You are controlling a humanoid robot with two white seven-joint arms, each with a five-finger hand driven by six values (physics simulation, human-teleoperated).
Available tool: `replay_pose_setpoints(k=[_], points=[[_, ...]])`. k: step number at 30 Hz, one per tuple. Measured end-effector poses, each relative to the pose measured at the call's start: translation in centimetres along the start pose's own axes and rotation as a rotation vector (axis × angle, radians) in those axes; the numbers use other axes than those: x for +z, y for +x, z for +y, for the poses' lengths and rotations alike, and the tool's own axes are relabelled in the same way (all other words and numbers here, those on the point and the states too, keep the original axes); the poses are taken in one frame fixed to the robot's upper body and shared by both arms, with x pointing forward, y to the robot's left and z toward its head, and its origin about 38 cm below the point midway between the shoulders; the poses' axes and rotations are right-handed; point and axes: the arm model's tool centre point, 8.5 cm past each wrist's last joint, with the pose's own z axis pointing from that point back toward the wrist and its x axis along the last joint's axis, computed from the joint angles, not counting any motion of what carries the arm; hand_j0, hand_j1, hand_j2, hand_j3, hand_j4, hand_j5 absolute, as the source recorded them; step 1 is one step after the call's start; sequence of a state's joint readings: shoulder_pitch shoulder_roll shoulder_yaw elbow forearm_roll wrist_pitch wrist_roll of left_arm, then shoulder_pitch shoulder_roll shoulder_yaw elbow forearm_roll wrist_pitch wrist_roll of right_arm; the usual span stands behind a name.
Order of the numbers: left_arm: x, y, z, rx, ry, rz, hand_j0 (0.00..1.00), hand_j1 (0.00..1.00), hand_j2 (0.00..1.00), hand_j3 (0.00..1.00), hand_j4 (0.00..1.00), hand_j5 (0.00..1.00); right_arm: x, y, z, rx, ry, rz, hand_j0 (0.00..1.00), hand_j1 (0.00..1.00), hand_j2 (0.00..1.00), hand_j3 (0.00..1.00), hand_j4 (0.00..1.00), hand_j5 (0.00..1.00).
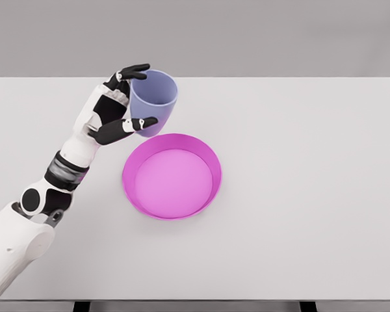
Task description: Flip the cup with left arm and place it on the plate
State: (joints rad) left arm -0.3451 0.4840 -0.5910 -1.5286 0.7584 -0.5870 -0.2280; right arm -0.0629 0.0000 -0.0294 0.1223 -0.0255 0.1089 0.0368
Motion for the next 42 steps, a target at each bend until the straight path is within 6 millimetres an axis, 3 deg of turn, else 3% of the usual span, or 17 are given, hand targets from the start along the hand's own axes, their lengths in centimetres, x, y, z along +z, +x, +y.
replay_pose_setpoints(k=[3,11,17,26,42], points=[[0.0,-0.2,-0.2,0.007,0.004,-0.01,0.55,0.55,0.55,0.55,0.55,0.55,0.0,0.0,0.0,0.0,0.0,0.0,1.0,1.0,1.0,1.0,1.0,1.0],[1.5,-4.3,-2.4,0.067,-0.003,0.088,0.52,0.52,0.52,0.52,0.52,0.52,0.0,0.0,0.0,0.0,0.0,0.0,1.0,1.0,1.0,1.0,1.0,1.0],[2.4,-5.4,-3.6,0.09,-0.001,0.119,0.52,0.52,0.52,0.52,0.52,0.52,0.0,0.0,0.0,0.0,0.0,0.0,1.0,1.0,1.0,1.0,1.0,1.0],[3.4,-6.2,-3.0,0.09,0.118,0.151,0.54,0.54,0.54,0.54,0.54,0.54,0.0,0.0,0.0,0.0,0.0,0.0,1.0,1.0,1.0,1.0,1.0,1.0],[3.6,-6.4,-2.9,0.068,0.131,0.16,0.55,0.55,0.55,0.55,0.55,0.55,0.0,0.0,0.0,0.0,0.0,0.0,1.0,1.0,1.0,1.0,1.0,1.0]])
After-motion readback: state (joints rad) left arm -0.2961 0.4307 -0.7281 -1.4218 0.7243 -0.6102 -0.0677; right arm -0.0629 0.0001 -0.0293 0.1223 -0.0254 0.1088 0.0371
